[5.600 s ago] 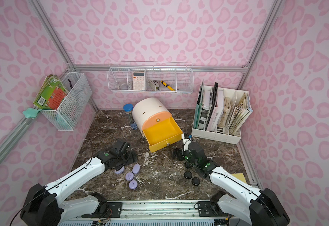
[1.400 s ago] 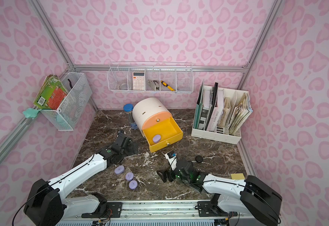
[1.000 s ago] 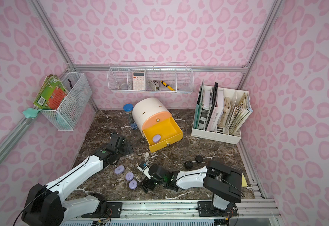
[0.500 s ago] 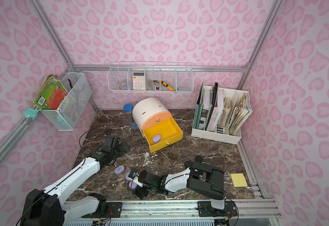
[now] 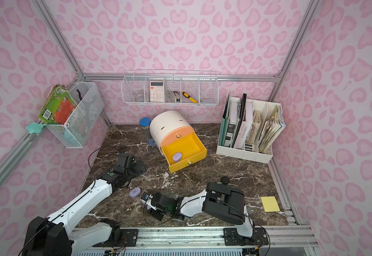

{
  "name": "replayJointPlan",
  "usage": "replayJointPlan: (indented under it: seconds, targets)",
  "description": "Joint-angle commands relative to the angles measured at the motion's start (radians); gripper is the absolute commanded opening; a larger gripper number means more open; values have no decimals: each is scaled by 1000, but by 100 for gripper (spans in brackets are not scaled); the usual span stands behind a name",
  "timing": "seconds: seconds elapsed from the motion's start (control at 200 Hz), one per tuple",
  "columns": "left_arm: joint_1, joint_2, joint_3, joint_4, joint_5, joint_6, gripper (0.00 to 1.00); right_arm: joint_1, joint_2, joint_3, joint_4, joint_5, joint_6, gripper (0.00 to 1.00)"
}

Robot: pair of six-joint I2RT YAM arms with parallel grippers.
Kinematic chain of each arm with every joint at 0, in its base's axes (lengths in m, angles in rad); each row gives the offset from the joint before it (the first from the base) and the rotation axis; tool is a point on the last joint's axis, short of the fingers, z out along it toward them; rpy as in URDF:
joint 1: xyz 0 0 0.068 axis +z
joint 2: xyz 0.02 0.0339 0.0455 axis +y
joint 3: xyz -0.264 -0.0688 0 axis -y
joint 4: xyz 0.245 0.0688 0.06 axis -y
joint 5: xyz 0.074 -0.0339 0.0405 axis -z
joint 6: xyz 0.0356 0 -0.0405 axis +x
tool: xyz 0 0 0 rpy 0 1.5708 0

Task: Put the bluetooth earphones in the drawer according to color
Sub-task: Pick up the Bluetooth earphone from the center of the board.

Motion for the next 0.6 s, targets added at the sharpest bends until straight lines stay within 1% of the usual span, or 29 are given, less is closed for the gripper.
replayJointPlan:
  seconds: [0.0,0.06,0.195,0.28,0.4,0.515,0.595]
  targets:
    - [2,-8,1,-2,-17,-6,99,0,-36,-14,-50,56,7,41]
    - [2,-17,-2,-3,-21,-8,99,0,-73,-29,-47,82,17,39]
    - [2,-40,-13,-1,-31,-10,99,-2,-168,-54,-47,123,28,38]
    - [1,-60,-23,3,-35,-11,99,-13,-227,-49,-64,122,19,38]
    - [2,-83,-31,4,-38,-11,99,-60,-305,-29,-104,91,5,36]
    - [1,-96,-36,3,-41,-11,99,-126,-377,-18,-117,58,-10,36]
    - [2,-99,-36,3,-41,-11,99,-168,-412,-13,-111,66,-34,36]
